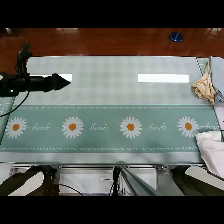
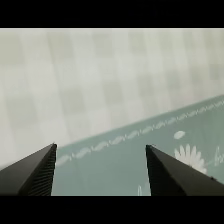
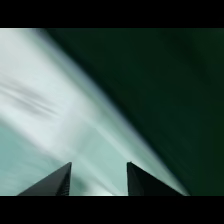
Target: Fold the shirts.
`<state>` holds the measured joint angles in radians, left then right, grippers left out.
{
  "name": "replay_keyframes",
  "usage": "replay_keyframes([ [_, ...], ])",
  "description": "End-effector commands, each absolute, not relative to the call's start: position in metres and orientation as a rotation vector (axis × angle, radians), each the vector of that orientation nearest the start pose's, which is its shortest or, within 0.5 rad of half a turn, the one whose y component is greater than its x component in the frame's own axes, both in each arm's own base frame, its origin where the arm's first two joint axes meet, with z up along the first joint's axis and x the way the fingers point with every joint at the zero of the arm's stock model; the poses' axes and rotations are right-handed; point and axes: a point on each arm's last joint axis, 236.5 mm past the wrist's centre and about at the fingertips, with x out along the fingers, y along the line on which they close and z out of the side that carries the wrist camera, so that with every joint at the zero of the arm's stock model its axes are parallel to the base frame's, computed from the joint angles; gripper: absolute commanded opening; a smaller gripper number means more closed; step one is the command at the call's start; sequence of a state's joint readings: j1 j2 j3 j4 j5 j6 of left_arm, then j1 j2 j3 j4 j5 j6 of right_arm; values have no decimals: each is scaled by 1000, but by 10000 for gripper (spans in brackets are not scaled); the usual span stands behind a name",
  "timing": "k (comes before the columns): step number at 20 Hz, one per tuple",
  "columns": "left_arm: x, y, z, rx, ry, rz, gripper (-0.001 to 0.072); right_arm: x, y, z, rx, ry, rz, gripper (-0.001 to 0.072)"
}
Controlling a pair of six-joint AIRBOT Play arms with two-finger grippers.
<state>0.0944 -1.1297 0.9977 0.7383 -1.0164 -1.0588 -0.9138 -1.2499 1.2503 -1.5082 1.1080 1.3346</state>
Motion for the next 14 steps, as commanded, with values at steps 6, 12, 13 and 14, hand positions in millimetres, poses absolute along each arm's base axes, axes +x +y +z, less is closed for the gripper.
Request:
replay_keyframes([
  [6,404,-108,84,6,943,-348,393,416,-21,45,-14,1215,189,490],
  [12,377,-117,24,-47,1235,-344,686,391,15,34,-78,1348,177,488],
  [13,377,-119,21,-35,1264,-352,686,390,13,34,-57,1353,156,488],
  [14,379,-119,20,-8,1294,-354,685,390,9,34,-54,1358,130,488],
])
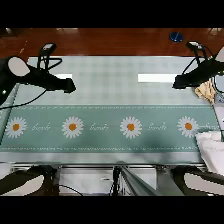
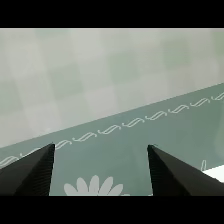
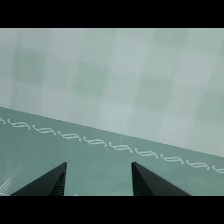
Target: Fold the shirts.
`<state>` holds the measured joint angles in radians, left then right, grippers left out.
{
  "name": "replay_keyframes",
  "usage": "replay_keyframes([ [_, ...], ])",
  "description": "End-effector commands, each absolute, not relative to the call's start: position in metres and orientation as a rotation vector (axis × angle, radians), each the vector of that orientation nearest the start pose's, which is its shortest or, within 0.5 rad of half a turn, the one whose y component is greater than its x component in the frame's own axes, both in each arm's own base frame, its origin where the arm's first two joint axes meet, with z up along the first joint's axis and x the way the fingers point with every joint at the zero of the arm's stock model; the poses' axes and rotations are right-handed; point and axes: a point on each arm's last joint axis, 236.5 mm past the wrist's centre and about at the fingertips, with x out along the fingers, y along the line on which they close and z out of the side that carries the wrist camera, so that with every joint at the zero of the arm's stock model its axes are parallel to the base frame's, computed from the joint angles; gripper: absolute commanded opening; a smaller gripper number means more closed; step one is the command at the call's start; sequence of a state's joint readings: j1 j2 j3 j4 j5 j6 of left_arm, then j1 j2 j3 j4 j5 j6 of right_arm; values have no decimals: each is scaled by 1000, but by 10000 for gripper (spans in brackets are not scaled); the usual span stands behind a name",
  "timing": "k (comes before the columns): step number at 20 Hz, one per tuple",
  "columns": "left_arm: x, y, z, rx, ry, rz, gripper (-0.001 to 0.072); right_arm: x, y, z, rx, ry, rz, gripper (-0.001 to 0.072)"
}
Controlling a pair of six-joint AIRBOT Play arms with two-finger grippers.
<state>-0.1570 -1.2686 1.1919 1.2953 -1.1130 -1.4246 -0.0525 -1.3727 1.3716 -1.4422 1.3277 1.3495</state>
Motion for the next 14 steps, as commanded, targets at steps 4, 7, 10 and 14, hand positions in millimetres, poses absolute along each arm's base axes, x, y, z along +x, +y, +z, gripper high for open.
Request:
replay_keyframes([
  [4,397,-114,20,35,1363,-304,684,390,5,34,-54,1361,107,487],
  [7,400,-115,19,35,1362,-305,683,390,7,34,-47,1360,113,488],
  [10,400,-115,19,35,1362,-305,683,390,7,34,-48,1359,112,487],
  [14,400,-115,19,35,1362,-305,683,390,6,34,-52,1359,109,487],
])
